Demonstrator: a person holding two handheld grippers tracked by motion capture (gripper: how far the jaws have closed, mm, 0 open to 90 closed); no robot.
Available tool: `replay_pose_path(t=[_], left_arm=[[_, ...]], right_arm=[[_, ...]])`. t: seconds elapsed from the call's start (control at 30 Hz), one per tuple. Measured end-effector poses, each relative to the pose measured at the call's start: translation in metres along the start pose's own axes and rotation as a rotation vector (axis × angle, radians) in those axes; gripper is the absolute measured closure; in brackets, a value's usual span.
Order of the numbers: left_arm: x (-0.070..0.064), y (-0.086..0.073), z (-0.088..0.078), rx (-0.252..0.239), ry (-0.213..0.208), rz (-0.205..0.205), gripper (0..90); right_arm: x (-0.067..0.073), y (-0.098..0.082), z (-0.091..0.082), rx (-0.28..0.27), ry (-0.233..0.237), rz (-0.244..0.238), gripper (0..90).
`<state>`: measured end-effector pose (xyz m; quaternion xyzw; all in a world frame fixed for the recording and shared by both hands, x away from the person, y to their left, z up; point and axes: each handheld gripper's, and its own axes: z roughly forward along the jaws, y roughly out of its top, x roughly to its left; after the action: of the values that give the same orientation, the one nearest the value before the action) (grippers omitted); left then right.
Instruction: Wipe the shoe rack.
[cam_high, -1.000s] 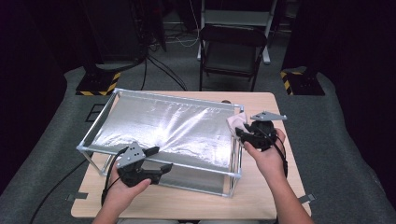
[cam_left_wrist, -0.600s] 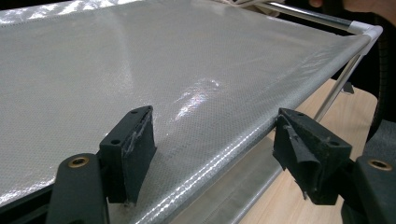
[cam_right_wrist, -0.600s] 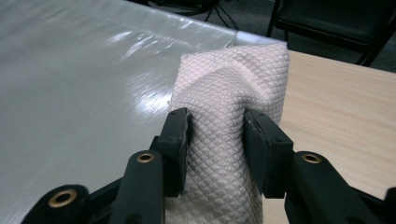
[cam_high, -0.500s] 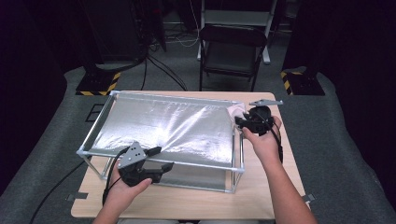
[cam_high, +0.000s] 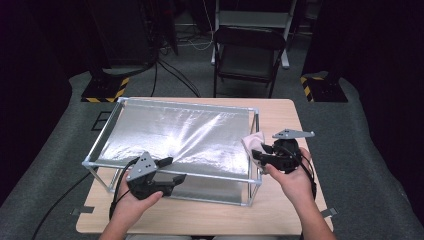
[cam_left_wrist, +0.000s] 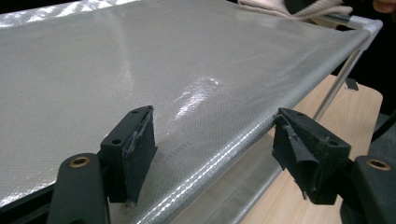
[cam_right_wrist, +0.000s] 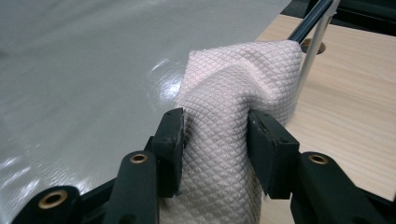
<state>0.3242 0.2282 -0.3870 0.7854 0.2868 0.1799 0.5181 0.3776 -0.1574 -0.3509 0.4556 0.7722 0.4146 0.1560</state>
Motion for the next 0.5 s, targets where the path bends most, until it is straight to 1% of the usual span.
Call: replay_pose_path(t=[0.03,0.07,0.1,0.2,0.3,0.37,0.47,0.5], left_arm=[[0.000,0.000,0.000,-0.004,0.001,-0.004,30.2],[0.001,0.001,0.001,0.001,-0.004,-0.003,30.4],[0.001,0.001,0.001,-0.002,-0.006,-0.007,30.8],[0.002,0.001,0.003,0.000,0.011,-0.003,31.2],[0.002,0.003,0.002,0.008,0.009,-0.002,31.1],[0.002,0.002,0.002,0.006,0.013,-0.002,31.0],[0.002,0.002,0.003,0.002,0.014,-0.004,30.9],[0.001,0.002,0.003,0.000,0.017,-0.005,30.9]], right_arm=[[-0.001,0.002,0.003,-0.003,-0.005,-0.007,57.0],[-0.003,0.005,0.005,0.005,-0.016,-0.009,57.0],[-0.006,0.009,0.011,-0.001,-0.029,-0.003,56.9],[-0.014,0.016,0.021,-0.015,-0.035,0.036,57.1],[-0.011,0.014,0.021,-0.030,-0.042,0.037,57.5],[-0.008,0.009,0.015,-0.025,-0.024,0.031,57.0],[-0.002,-0.004,0.000,-0.016,0.034,0.034,56.5],[0.001,-0.009,-0.005,-0.013,0.045,0.035,56.4]])
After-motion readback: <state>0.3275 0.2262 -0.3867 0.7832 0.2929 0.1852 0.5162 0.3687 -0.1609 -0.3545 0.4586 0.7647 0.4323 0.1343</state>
